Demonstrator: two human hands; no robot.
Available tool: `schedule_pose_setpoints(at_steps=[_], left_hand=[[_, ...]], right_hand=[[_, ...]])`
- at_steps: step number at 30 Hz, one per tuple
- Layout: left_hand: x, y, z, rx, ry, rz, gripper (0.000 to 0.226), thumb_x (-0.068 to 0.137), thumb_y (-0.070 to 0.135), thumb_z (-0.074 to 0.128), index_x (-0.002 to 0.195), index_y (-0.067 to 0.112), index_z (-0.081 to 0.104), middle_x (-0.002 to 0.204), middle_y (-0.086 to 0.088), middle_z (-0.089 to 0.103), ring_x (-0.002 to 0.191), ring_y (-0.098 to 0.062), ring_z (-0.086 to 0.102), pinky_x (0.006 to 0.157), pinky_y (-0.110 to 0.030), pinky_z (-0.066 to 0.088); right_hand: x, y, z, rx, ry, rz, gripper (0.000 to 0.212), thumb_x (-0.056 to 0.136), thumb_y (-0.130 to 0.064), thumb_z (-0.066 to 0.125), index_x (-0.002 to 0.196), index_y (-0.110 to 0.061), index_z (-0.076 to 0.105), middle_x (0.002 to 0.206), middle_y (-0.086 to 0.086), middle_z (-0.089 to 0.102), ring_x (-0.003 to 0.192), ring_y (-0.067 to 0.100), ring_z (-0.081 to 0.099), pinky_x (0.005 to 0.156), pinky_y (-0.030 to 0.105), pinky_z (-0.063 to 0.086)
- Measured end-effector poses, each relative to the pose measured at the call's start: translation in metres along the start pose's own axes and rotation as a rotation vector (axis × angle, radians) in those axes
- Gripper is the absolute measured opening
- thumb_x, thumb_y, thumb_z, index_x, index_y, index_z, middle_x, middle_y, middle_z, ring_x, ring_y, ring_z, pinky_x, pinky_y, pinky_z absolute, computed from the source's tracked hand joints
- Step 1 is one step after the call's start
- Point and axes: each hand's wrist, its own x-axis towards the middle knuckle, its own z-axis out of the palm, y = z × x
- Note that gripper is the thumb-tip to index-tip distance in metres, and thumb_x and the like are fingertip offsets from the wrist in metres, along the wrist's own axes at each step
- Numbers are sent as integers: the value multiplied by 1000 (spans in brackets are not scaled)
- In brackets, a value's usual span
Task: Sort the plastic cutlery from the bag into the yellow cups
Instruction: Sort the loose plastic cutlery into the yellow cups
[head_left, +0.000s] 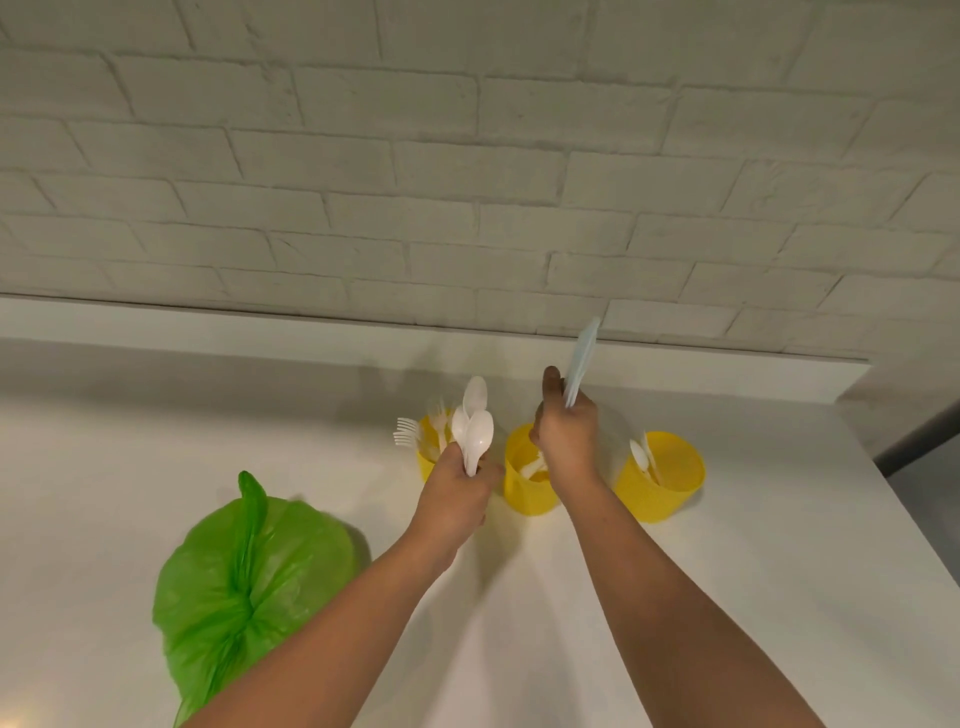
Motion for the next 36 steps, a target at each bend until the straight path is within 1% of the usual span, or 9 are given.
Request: schedule_pose_setpoints(at_steps=[8, 11, 13, 16, 20, 26, 30, 34, 36], left_hand=[[8, -3, 11, -12, -14, -8, 11, 95, 13, 64, 102, 21, 58, 59, 7, 42, 46, -9, 38, 46, -26, 34], [8, -5, 10, -26, -21, -8, 8, 95, 14, 64, 101, 18, 60, 61, 7, 43, 48, -10, 37, 47, -26, 34], [7, -6, 7, -34, -41, 1, 5, 96, 15, 64, 97, 18, 61, 62, 7, 43, 48, -10, 36, 48, -25, 33], [4, -5, 2, -39, -77, 14, 6, 97, 18, 63, 92, 18, 60, 61, 9, 42, 47, -9, 34, 47, -23, 32], [2, -3, -2, -57, -87, -2, 10, 98, 22, 62, 89, 21, 58, 62, 10, 43, 47, -9, 32, 46, -23, 31], [-2, 2, -5, -88, -94, 10, 13, 98, 21, 62, 86, 21, 56, 63, 8, 40, 49, -10, 29, 48, -24, 28], [-3, 7, -6, -123, -77, 1, 15, 98, 21, 60, 86, 19, 52, 65, 5, 37, 51, -12, 28, 49, -26, 25], [-6, 15, -6, -227, -86, -37, 8, 98, 24, 58, 97, 16, 58, 63, 0, 43, 47, -12, 31, 46, -26, 22], [-8, 20, -7, -277, -101, -53, 11, 98, 23, 54, 102, 15, 61, 62, 0, 45, 47, -12, 30, 46, -24, 19]], right_hand=[[7, 23, 9, -73, -52, -71, 26, 105, -20, 47, 87, -6, 59, 59, 10, 55, 51, 17, 53, 54, 31, 50], [8, 26, 8, -97, -95, -76, 13, 99, -13, 54, 93, -8, 65, 62, 8, 62, 56, 17, 63, 62, 36, 57], [9, 24, 6, -114, -105, -91, 3, 94, -11, 63, 93, -10, 66, 68, 13, 69, 61, 24, 70, 61, 30, 58], [6, 23, 3, -137, -95, -111, 16, 86, -4, 66, 94, -16, 61, 70, 14, 72, 65, 26, 73, 67, 31, 60], [3, 23, 2, -154, -90, -112, 12, 87, -18, 71, 92, -19, 61, 70, 5, 73, 66, 18, 74, 72, 35, 60], [-3, 14, -1, -134, 1, -134, 25, 97, -40, 62, 83, -19, 66, 75, -4, 76, 72, 8, 71, 77, 32, 54], [-4, 12, -3, -150, 16, -158, 25, 99, -32, 52, 85, -21, 69, 80, -4, 77, 78, 13, 71, 75, 31, 52], [-9, 8, -6, -440, 16, -373, 26, 98, -12, 55, 116, -15, 73, 118, 3, 75, 111, 23, 68, 97, 34, 51], [-18, 0, -7, -436, 42, -473, 30, 97, -11, 59, 125, -14, 69, 128, 2, 69, 123, 21, 60, 105, 30, 44]])
